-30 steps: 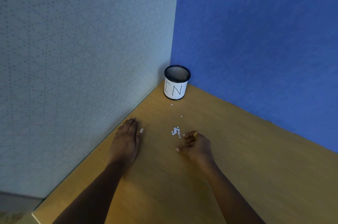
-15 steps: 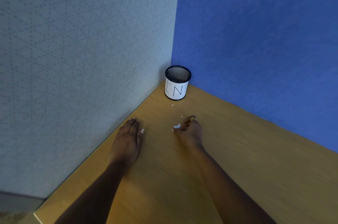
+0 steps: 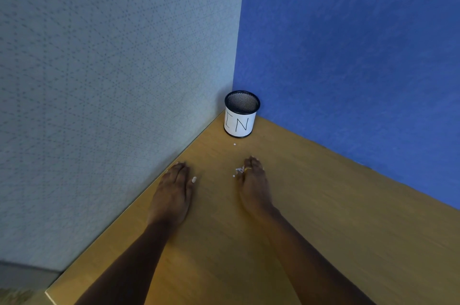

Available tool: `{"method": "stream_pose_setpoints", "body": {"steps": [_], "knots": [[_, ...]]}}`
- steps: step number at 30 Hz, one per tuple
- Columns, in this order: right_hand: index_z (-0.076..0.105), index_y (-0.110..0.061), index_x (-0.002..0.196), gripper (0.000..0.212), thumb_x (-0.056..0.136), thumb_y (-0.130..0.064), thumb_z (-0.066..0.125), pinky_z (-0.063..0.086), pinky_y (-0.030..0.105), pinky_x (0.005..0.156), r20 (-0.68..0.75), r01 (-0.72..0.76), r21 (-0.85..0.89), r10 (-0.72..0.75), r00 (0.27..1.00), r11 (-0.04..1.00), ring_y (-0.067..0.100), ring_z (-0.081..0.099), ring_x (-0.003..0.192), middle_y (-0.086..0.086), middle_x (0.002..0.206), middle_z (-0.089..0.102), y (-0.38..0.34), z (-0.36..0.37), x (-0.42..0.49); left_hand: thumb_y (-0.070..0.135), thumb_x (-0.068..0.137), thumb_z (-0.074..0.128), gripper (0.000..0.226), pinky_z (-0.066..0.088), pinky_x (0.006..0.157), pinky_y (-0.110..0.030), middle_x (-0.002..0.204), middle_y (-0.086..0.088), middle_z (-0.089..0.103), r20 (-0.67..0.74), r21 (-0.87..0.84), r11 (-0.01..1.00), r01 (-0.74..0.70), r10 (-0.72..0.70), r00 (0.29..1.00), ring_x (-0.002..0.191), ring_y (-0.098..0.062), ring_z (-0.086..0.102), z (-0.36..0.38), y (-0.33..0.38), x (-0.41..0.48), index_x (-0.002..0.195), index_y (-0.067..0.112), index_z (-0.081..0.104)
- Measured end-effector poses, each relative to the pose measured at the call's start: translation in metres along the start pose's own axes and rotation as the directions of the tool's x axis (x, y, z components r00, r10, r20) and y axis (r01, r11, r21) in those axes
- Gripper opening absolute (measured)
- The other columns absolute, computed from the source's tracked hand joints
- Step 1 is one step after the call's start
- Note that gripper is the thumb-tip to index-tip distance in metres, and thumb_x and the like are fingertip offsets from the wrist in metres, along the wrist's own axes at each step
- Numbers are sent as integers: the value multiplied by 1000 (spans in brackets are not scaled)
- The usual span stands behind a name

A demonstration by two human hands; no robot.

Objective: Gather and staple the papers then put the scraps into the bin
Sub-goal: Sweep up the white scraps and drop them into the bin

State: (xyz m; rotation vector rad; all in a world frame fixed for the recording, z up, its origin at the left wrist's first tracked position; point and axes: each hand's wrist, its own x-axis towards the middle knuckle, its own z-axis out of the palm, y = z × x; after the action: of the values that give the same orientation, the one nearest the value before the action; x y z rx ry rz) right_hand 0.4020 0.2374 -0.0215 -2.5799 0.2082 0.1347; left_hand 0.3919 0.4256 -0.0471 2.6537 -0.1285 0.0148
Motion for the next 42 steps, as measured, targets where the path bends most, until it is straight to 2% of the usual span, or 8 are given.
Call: {"method": "stream_pose_setpoints", "body": {"steps": [4,9,13,17,22,33,38,42], "knots": [[4,-2,148,54,102,-22,25,-1,31,118,115,30,-141,-14,993,990,22,-1,147,12,159,1,-13,9,-5,38,96,30,51,27,114,-37,150,-3,32,0,5,1000,0,0,1000,139,-19,27,0,-1,0,140,13,35],[0,-2,147,53,100,-7,25,2,32,119,217,158,-277,-98,971,948,24,-7,147,13,158,-3,-18,9,-14,38,96,31,50,27,114,-37,150,-4,33,-4,8,1000,-3,3,1000,139,-19,28,0,0,0,140,13,36],[6,1,147,50,100,-3,24,10,32,119,248,237,-344,-155,956,909,26,2,147,15,158,6,-15,5,-16,38,97,31,51,27,114,-37,150,-4,32,-4,-10,1000,1,-1,1000,139,-19,28,0,1,-1,141,13,35],[16,4,145,48,98,0,25,27,32,114,238,293,-361,-216,947,886,27,17,142,16,154,21,-12,-1,-15,39,97,30,51,26,114,-37,151,-3,31,-1,-8,1000,3,-3,1000,140,-18,27,-1,2,-2,141,14,34],[35,3,138,43,96,-1,28,33,32,108,253,344,-363,-264,931,866,25,27,135,13,146,33,-11,-12,-15,39,97,29,51,24,113,-35,151,-2,30,3,-14,1000,7,-7,1000,140,-18,26,-2,3,-2,141,15,33],[49,3,126,36,94,2,32,37,34,102,217,337,-374,-272,938,864,26,35,127,16,132,45,-15,-16,-13,37,97,29,50,24,113,-35,151,-3,31,10,-2,1000,-1,1,1000,139,-18,27,-3,3,-2,141,14,33],[53,3,120,34,88,6,42,39,31,98,178,325,-360,-278,944,874,26,40,123,16,127,50,-17,-16,-10,38,97,29,50,23,113,-35,151,-3,30,6,12,1000,-2,2,1000,140,-18,26,-2,2,-2,142,15,33],[60,3,109,27,90,6,41,42,32,83,117,212,-289,-186,976,933,27,53,110,18,116,59,-19,-17,-2,52,93,20,63,26,114,-36,150,-3,32,-1,4,1000,-3,3,1000,139,-19,28,-2,2,-1,140,15,35]]}}
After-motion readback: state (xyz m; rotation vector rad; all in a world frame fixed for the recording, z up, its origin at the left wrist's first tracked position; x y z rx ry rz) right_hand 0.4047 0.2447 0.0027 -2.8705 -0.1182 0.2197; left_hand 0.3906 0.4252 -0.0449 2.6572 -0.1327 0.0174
